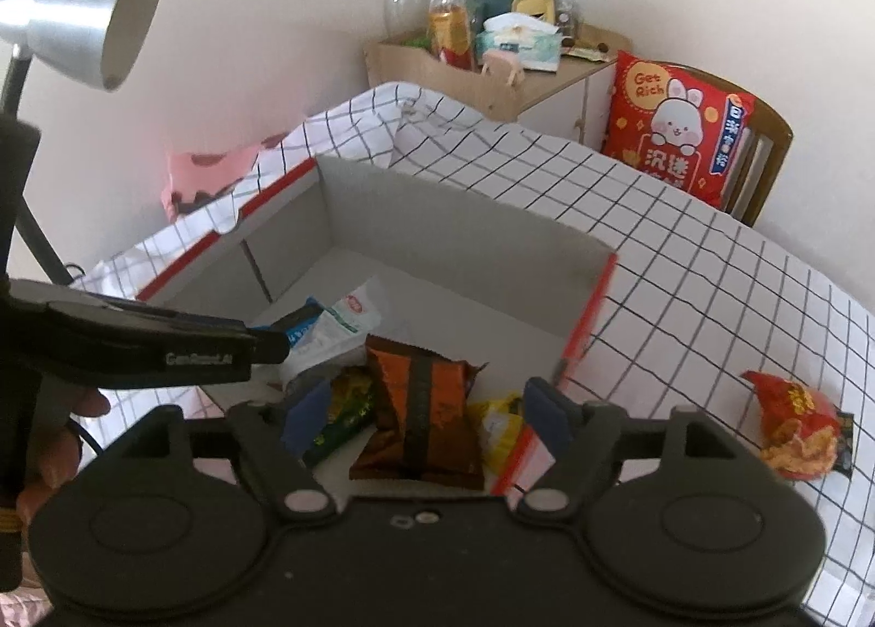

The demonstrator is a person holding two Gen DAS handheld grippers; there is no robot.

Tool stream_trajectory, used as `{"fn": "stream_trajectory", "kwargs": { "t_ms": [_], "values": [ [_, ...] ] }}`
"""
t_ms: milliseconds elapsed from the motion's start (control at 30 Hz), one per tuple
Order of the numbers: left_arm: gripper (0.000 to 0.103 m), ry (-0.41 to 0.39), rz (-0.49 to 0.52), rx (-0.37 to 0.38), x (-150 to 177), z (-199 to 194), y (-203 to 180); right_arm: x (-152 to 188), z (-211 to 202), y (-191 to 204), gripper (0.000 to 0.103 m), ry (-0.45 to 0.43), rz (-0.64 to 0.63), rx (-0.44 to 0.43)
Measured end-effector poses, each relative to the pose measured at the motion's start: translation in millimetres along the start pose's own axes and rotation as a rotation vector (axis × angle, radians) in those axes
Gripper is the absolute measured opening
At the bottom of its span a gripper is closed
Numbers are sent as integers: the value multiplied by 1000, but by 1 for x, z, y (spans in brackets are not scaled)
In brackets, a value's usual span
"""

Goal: Organize snacks
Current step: 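Open both tools to drop the white bag and copper bag into the box, then move both tools back toward the red chip bag and jelly cup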

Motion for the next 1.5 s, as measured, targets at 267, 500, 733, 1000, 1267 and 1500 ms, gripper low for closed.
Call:
{"fn": "stream_trajectory", "kwargs": {
  "t_ms": [267, 500, 733, 1000, 1267, 1500],
  "values": [
    [63, -70, 8, 63, -2, -31, -33, 3, -42, -28, 93, -61, 58, 20],
    [75, -125, 44, 144, -2, -52, -78, 13, -84, -61, 102, -115, 119, 42],
    [81, -116, 56, 222, 7, -49, -127, 36, -115, -102, 103, -149, 189, 122],
    [81, -88, 109, 255, 16, -29, -198, 81, -143, -175, 103, -157, 306, 272],
    [81, -56, 130, 216, 17, 8, -265, 120, -163, -255, 103, -158, 418, 436],
    [81, -28, 155, 204, 19, 47, -316, 144, -154, -315, 100, -126, 482, 526]
  ]
}}
Point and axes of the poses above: each gripper's, at about its wrist camera, not at the fingertips, and z roughly the way its jaws point, y to its left, x to its underside, the point moved 6 cm from there along z, roughly the way its jaws point, and after that the axes turned 4 degrees about -y, right-handed, at the moved point
